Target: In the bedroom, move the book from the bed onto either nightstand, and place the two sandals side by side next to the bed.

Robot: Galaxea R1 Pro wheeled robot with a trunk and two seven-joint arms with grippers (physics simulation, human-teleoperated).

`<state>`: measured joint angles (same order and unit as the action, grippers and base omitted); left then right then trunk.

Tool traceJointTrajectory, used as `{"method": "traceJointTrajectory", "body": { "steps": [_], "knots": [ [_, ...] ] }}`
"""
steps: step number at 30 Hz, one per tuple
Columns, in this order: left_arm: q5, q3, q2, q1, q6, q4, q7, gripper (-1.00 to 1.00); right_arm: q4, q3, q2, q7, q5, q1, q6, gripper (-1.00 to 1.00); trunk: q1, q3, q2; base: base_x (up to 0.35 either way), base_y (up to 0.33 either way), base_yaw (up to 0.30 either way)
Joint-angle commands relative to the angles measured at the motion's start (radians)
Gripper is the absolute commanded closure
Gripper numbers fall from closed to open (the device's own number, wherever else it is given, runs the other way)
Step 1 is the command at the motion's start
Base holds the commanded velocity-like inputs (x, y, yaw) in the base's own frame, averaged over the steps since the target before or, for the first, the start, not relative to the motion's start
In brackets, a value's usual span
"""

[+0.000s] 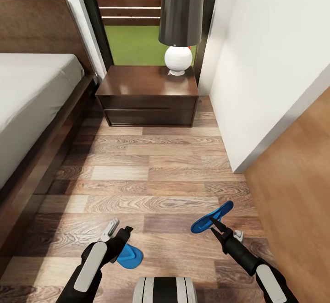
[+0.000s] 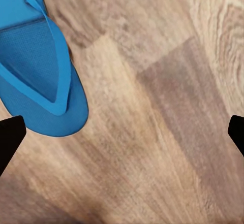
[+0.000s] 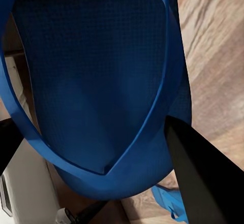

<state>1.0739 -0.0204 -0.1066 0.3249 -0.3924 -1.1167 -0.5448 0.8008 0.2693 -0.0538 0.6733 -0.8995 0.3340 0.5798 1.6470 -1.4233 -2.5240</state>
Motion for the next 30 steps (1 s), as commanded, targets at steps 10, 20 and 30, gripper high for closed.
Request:
{"method": "traceJointTrajectory", "body": {
  "steps": [10,20,30],
  "knots": [
    [0.008,-0.001,-0.002,0.0,-0.003,-0.002,-0.007,-1.0,0.0,0.002,0.0,-0.001,-0.006,0.0,0.008,1.0,0.001,-0.008,-0.001,0.001,0.0,0.0],
    [0.008,-0.001,-0.002,0.0,-0.003,-0.002,-0.007,-1.0,0.0,0.002,0.0,-0.001,-0.006,0.0,0.008,1.0,0.005,-0.047,-0.003,0.0,0.0,0.0],
    [0.008,-0.001,-0.002,0.0,-0.003,-0.002,-0.007,-1.0,0.0,0.002,0.0,-0.001,-0.006,0.0,0.008,1.0,0.01,-0.086,-0.005,0.0,0.0,0.0]
  ]
}}
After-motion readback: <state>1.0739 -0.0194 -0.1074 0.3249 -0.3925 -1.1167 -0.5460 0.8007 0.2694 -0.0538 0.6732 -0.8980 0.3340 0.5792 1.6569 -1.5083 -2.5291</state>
